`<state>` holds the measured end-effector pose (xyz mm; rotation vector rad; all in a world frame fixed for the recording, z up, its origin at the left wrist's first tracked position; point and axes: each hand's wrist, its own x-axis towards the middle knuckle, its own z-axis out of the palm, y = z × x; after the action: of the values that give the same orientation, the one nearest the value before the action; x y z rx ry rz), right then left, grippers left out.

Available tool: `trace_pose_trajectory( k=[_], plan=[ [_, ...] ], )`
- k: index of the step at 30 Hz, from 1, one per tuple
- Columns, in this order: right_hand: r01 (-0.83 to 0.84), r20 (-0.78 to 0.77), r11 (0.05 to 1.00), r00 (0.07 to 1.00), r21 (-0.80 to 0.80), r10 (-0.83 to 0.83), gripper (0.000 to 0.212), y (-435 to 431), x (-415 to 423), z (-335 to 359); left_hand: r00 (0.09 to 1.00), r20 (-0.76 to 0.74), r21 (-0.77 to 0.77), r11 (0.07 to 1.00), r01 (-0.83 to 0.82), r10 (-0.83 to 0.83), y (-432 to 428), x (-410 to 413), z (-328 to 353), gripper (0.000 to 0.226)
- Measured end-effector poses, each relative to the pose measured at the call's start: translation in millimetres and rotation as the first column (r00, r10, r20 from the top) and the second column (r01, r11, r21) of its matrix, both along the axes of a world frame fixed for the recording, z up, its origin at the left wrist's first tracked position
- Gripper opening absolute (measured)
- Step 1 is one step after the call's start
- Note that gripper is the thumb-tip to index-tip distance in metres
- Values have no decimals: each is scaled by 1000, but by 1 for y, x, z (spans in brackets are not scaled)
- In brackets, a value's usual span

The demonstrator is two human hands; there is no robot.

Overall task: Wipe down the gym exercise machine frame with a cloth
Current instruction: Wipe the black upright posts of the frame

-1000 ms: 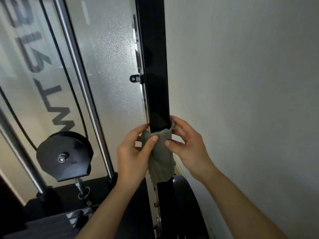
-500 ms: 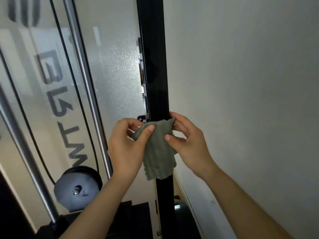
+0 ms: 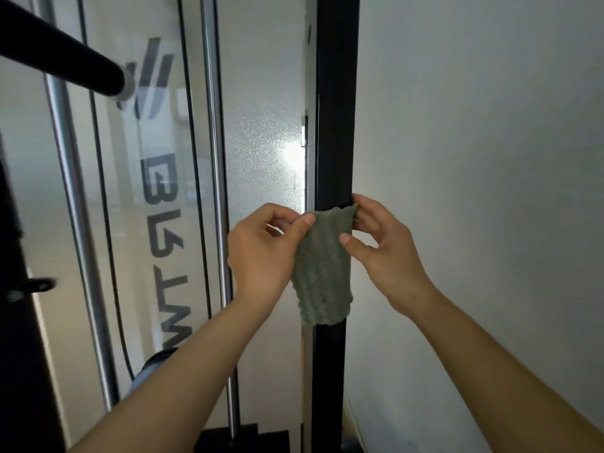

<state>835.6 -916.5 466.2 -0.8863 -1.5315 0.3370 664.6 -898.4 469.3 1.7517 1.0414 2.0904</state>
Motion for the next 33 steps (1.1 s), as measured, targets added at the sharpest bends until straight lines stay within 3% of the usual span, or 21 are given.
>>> trace_pose_trajectory(
  k=[6,15,25,33],
  plan=[
    [5,-7,999,1000,44,-5,53,-2,0,40,993,94,-19,997,75,-73,7,2,40,8],
    [-94,-86,995,992,18,95,41,6,6,90,982,162,-69,992,107,-94,12,13,86,5],
    [-72,-160,997,984,14,73,39,17,4,153,960,275,-71,994,83,-60,15,30,149,12],
    [-60,-287,997,957,-50,43,38,14,-2,191,848,526,-128,979,161,-71,1,51,184,8]
  ],
)
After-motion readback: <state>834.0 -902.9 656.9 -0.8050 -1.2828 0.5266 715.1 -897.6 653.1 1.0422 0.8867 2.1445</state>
